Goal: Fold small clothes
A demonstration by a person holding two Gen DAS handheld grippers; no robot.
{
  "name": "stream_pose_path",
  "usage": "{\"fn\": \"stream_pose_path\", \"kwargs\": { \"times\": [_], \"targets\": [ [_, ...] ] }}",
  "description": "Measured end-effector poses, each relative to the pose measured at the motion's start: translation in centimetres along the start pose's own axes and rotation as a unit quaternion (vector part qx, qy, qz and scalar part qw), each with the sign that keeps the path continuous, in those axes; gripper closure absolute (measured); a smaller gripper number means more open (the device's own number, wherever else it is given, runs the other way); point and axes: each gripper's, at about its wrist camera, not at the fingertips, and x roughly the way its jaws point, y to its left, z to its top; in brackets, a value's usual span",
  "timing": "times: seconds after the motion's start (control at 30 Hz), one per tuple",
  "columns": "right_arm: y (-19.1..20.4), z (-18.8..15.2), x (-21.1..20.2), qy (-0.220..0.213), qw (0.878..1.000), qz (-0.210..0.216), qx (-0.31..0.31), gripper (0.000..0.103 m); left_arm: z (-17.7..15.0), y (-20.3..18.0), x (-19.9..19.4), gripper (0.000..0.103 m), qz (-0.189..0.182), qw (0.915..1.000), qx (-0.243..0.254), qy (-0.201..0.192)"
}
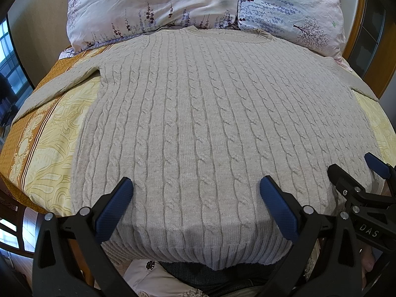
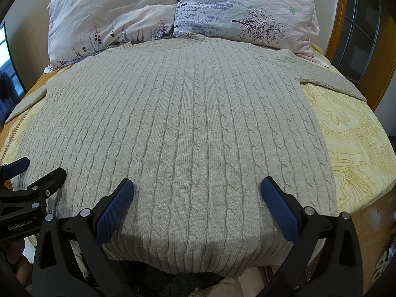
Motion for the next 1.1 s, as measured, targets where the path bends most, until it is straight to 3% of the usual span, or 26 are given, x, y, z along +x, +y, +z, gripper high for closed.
{"fn": "stream_pose_path", "kwargs": {
  "times": [0.67, 0.9, 1.1],
  "targets": [
    [0.0, -0.3, 0.3, 0.001, 1.0, 0.0, 0.0, 0.001, 0.0, 0.0, 0.0, 0.002, 0.0, 1.0, 0.0, 0.002],
    [0.0, -0.7, 1.0, 0.022, 1.0, 0.005, -0.009, 0.001, 0.3, -0.1, 0.3, 0.002, 0.0, 0.9999, 0.003, 0.013],
    [-0.3, -1.0, 0.9, -0.012, 0.998, 0.037, -0.046, 0.001, 0.4, 0.2, 0.3, 0.002, -0.008, 0.9999, 0.013, 0.004]
  ]
}}
